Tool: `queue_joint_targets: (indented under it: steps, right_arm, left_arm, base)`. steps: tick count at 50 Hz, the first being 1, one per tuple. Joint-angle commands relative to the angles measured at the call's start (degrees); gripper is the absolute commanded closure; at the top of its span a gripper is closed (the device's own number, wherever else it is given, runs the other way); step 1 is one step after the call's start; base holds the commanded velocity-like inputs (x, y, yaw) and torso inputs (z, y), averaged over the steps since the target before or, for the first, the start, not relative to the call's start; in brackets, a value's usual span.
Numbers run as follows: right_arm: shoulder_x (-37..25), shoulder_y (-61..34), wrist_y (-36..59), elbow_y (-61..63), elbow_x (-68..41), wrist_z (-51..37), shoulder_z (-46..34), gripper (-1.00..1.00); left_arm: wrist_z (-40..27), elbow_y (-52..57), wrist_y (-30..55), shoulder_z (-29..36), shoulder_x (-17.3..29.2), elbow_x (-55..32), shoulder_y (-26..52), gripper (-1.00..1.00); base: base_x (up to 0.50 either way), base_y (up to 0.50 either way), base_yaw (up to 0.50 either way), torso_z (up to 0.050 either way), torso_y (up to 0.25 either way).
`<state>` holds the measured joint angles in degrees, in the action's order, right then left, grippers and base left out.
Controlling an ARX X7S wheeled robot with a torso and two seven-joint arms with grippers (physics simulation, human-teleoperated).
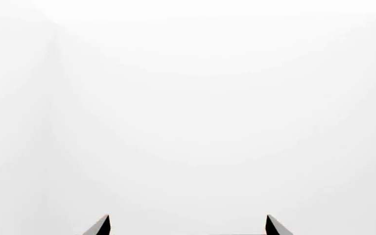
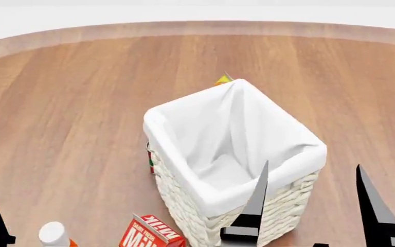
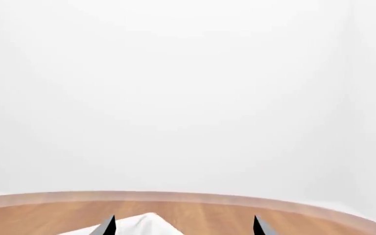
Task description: Pick up the butter and put it in the basket.
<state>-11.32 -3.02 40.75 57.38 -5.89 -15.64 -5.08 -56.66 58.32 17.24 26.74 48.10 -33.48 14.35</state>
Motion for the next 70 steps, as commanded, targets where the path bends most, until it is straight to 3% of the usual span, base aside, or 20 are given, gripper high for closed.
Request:
queue_joint_targets:
  steps: [1,15,48,58,70]
  right_arm:
    - [-0.95,0.24,-1.25,-0.29,1.64,-1.88,-0.69,-1.0]
    - [-0.26,2.99,-9.0,-0.45,-3.3,-0.57,2.4,-1.0]
    - [-1.07,2.44,-7.86,-0.91,-4.72,-3.41,2.81,-1.0]
    - [-1.3,0.49,-2.36,-0.2,-5.65,-5.07,3.05,-1.0]
    - [-2.05,1.31,-6.5,-1.06,-5.22,-4.83,2.17,-1.0]
  left_arm:
    - [-0.02,-0.27,-1.05,0.63,0.29,-0.73,0.21,-1.0]
    - [-0.08,-0.77,-1.47,1.46,0.41,-0.21,0.46,-1.0]
    - [-1.22,-0.35,-2.05,2.08,1.65,-1.15,1.13,-1.0]
    - [-1.42,-0.41,-2.08,2.62,1.73,-1.27,1.52,-1.0]
    - [-1.64,-0.71,-2.55,2.99,1.99,-1.25,1.64,-1.0]
  base:
    - [0.0,0.0,0.0,0.0,0.0]
    - [0.0,0.0,-0.09,0.0,0.0]
    - [0.0,0.0,-0.5,0.0,0.0]
    - [-0.02,-0.08,0.0,0.0,0.0]
    - [0.39,-0.09,0.0,0.0,0.0]
